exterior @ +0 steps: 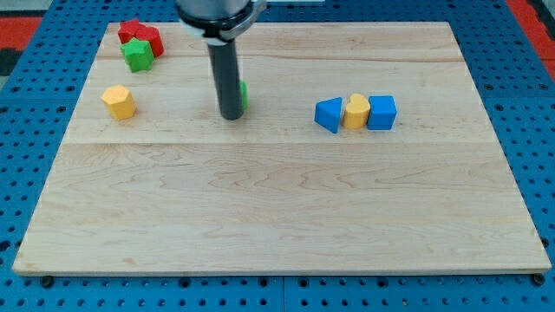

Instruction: Push the green circle towards the top left of the board

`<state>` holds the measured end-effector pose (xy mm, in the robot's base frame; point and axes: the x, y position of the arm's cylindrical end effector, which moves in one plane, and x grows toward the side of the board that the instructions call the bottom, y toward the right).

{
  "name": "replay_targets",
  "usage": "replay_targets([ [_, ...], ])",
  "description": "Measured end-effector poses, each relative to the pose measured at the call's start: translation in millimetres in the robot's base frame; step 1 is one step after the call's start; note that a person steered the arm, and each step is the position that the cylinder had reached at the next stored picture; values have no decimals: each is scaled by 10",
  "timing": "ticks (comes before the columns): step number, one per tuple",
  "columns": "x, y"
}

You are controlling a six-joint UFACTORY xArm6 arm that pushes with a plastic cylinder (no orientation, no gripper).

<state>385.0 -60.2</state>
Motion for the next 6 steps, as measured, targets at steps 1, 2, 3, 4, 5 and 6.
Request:
replay_targets([
  [1,-460,180],
  [2,-825,244],
  [3,-1088,266],
  [4,-1206,129],
  [5,-1396,-181],
  [6,-1470,-210],
])
